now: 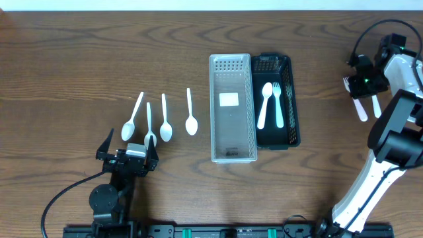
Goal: Pack container
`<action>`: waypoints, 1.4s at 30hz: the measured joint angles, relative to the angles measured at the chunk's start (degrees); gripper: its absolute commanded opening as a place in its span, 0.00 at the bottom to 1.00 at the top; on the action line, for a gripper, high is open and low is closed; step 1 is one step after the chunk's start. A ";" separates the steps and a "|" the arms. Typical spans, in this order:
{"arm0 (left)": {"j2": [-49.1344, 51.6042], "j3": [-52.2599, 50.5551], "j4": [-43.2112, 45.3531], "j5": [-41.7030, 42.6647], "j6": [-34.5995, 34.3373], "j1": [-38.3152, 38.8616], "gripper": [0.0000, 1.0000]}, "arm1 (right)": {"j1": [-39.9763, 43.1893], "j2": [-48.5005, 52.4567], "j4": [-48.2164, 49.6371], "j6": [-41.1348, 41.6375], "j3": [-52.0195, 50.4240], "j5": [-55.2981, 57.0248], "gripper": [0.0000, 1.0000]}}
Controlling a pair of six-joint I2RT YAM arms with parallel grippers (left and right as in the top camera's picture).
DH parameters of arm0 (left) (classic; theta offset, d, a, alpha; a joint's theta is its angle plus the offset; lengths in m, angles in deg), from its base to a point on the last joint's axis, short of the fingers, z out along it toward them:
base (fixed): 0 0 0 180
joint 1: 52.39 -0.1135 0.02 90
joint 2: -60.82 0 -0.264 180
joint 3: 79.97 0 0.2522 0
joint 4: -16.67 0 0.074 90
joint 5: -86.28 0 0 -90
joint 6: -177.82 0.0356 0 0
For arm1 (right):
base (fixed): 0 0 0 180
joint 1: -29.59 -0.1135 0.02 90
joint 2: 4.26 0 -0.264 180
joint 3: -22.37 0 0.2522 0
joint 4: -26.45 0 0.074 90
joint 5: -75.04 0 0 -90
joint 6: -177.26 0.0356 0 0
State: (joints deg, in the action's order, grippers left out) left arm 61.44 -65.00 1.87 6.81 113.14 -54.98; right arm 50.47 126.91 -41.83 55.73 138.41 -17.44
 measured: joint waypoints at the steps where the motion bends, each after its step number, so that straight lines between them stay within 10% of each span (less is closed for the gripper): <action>1: 0.00 0.00 -0.02 0.00 0.02 0.00 0.98 | 0.00 -0.68 -0.02 0.31 -0.02 0.04 0.01; 14: 0.00 0.00 0.00 0.00 0.00 0.00 0.98 | -3.78 -0.04 -7.41 4.92 5.57 1.18 0.04; 18: 0.00 0.00 -0.02 0.00 0.02 0.00 0.98 | -7.78 -0.04 -7.96 6.03 12.00 2.12 0.56; 27: 0.00 0.00 0.00 0.00 0.02 0.00 0.98 | -10.14 -0.04 -10.88 6.29 13.25 5.68 0.99; 42: 0.00 0.00 -0.02 0.00 0.00 0.00 0.98 | -9.01 -0.04 -22.51 34.99 13.70 2.89 0.99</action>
State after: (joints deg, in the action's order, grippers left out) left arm 61.44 -65.00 1.84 6.81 113.14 -54.98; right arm 41.47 126.87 -64.35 90.72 152.12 -14.56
